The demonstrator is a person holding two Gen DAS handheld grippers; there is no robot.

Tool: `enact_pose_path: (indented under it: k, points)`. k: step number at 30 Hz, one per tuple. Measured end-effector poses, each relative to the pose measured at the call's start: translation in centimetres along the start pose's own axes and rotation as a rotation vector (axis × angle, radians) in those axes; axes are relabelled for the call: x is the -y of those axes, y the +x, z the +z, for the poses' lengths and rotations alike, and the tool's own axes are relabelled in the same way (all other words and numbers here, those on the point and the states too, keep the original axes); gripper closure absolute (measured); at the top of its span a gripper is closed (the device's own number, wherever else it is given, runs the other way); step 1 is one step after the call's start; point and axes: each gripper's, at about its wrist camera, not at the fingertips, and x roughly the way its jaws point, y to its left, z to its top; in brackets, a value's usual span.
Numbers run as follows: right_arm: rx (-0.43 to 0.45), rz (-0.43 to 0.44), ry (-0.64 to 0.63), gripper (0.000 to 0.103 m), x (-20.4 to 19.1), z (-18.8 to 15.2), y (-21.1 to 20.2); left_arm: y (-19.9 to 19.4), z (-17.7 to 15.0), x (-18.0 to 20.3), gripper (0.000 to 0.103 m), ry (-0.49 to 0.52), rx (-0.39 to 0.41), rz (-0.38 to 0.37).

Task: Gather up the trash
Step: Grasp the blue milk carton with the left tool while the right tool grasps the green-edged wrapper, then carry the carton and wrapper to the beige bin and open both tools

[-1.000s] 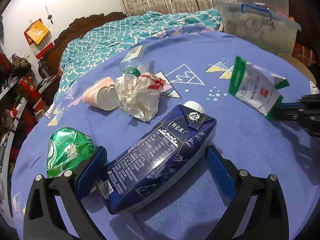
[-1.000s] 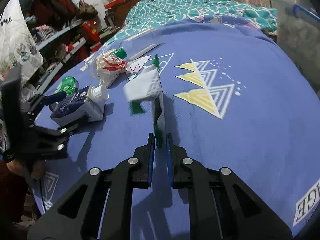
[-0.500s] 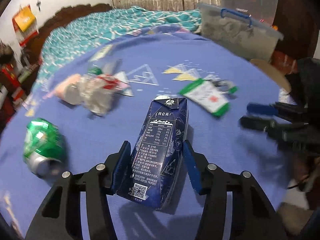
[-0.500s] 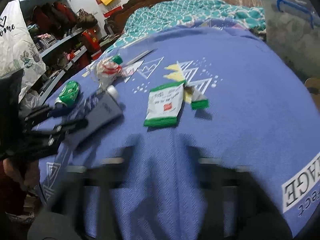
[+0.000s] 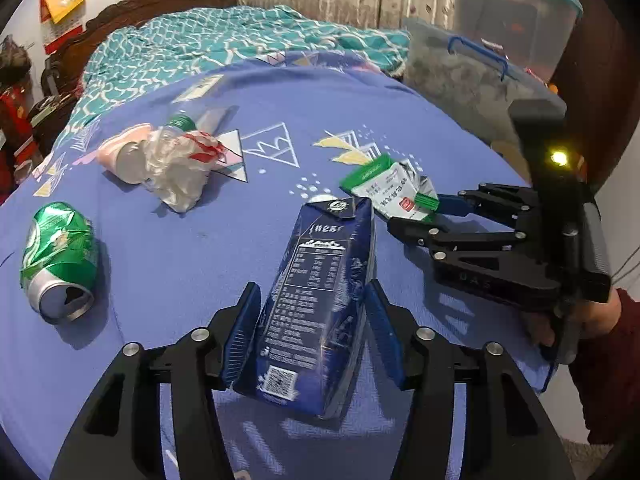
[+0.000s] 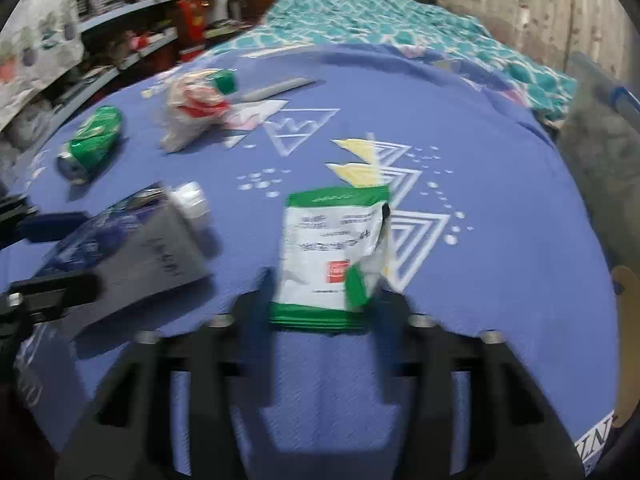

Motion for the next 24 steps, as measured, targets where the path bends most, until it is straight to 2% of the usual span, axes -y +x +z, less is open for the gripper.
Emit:
enact_pose_path:
  k: [1, 2, 3, 4, 5, 7, 11, 16, 20, 24]
  points:
    - [0.005, -0.004, -0.001, 0.063, 0.0, -0.3, -0.2, 0.7, 0.3, -0.1, 0.028, -0.01, -0.02, 0.009]
    - [0.012, 0.004, 0.009, 0.066, 0.2, -0.8, -0.5, 1.3, 0.2, -0.1, 0.027, -0.026, -0.039, 0.013]
    - [0.026, 0.014, 0.029, 0.068, 0.6, -1.1, -1.0, 1.9, 0.2, -0.1, 0.029, -0.033, -0.053, 0.001]
    - [0.044, 0.022, 0.048, 0.069, 1.1, -1.5, -1.6, 2.2, 0.1, -0.1, 0.043, -0.036, -0.064, -0.004]
    - [0.056, 0.023, 0.064, 0.069, 1.4, -1.8, -2.1, 2.7, 0.1, 0.1, 0.05, -0.039, -0.083, -0.024]
    - [0.078, 0.027, 0.105, 0.069, 2.5, -2.6, -3.2, 2.7, 0.2, 0.7, 0.053, -0.027, -0.072, -0.015]
    - [0.138, 0.035, 0.215, 0.069, 6.2, -4.2, -5.8, 2.9, 1.5, 2.8, 0.054, 0.002, -0.069, -0.068]
    - [0.203, -0.026, 0.351, 0.069, 11.8, -6.5, -8.5, 4.3, 4.6, 8.5, 0.053, 0.086, -0.088, -0.192]
    - [0.24, -0.08, 0.495, 0.069, 17.3, -9.1, -10.4, 6.4, 7.8, 14.9, 0.053, 0.178, -0.083, -0.302]
    - [0.272, -0.14, 0.663, 0.069, 23.7, -12.1, -12.2, 9.5, 10.9, 20.3, 0.053, 0.195, -0.111, -0.423]
